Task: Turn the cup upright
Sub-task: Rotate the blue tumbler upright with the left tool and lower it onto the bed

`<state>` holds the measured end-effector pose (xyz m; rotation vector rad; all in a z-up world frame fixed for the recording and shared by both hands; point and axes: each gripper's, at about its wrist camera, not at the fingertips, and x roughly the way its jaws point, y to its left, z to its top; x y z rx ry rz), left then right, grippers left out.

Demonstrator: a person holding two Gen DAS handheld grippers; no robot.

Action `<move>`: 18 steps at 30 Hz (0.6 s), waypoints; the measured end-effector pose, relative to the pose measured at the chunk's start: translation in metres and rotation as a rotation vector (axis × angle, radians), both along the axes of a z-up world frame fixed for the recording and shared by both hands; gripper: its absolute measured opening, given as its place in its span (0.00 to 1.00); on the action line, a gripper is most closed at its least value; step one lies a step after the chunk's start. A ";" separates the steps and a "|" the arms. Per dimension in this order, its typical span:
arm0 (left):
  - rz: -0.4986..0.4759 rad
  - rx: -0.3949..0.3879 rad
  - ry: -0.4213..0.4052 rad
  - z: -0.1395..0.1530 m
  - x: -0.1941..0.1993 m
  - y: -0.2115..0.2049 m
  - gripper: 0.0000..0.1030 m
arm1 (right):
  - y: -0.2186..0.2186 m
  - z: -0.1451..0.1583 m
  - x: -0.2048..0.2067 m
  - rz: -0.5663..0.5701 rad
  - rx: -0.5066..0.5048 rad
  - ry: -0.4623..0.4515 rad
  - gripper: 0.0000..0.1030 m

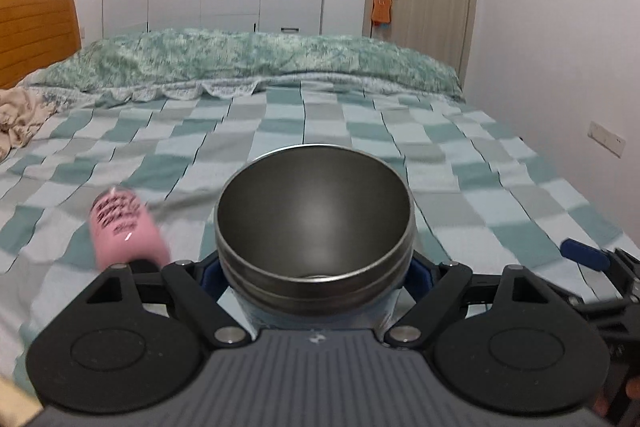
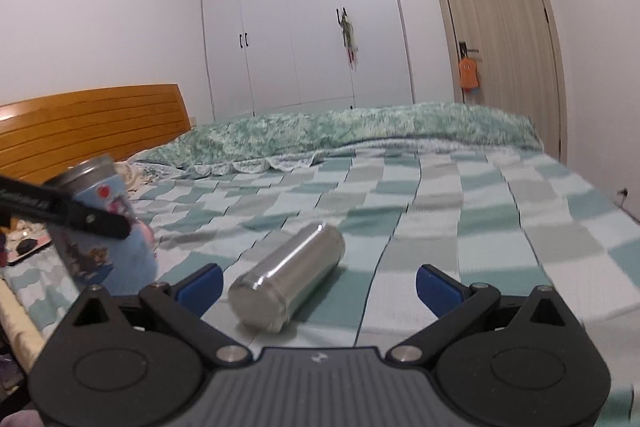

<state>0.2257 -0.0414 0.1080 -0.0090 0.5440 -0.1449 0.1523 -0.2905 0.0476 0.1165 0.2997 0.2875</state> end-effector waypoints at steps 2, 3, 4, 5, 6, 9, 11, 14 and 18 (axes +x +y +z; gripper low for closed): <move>0.010 0.007 -0.015 -0.006 0.019 -0.007 0.83 | 0.001 0.001 0.011 -0.004 -0.007 -0.010 1.00; 0.015 0.014 -0.023 -0.011 0.029 -0.011 0.83 | 0.001 0.002 0.017 -0.006 -0.011 -0.016 1.00; 0.019 0.024 -0.031 -0.017 0.039 -0.015 0.83 | 0.001 0.001 0.022 -0.010 -0.018 -0.021 1.00; 0.024 0.044 -0.038 -0.025 0.050 -0.019 0.83 | 0.001 -0.001 0.027 -0.014 -0.024 -0.024 1.00; 0.031 0.064 -0.039 -0.033 0.057 -0.022 0.83 | 0.002 -0.003 0.032 -0.016 -0.028 -0.024 1.00; 0.046 0.069 0.036 -0.066 0.082 -0.019 0.83 | 0.002 -0.011 0.045 -0.021 -0.031 -0.014 1.00; 0.037 0.029 0.041 -0.080 0.087 -0.012 0.82 | 0.003 -0.016 0.049 -0.023 -0.032 -0.007 1.00; 0.039 -0.011 0.037 -0.075 0.084 -0.004 0.85 | 0.003 -0.018 0.050 -0.015 -0.036 -0.011 1.00; 0.030 -0.009 -0.123 -0.042 0.046 0.007 1.00 | 0.004 -0.013 0.040 -0.012 -0.036 -0.033 1.00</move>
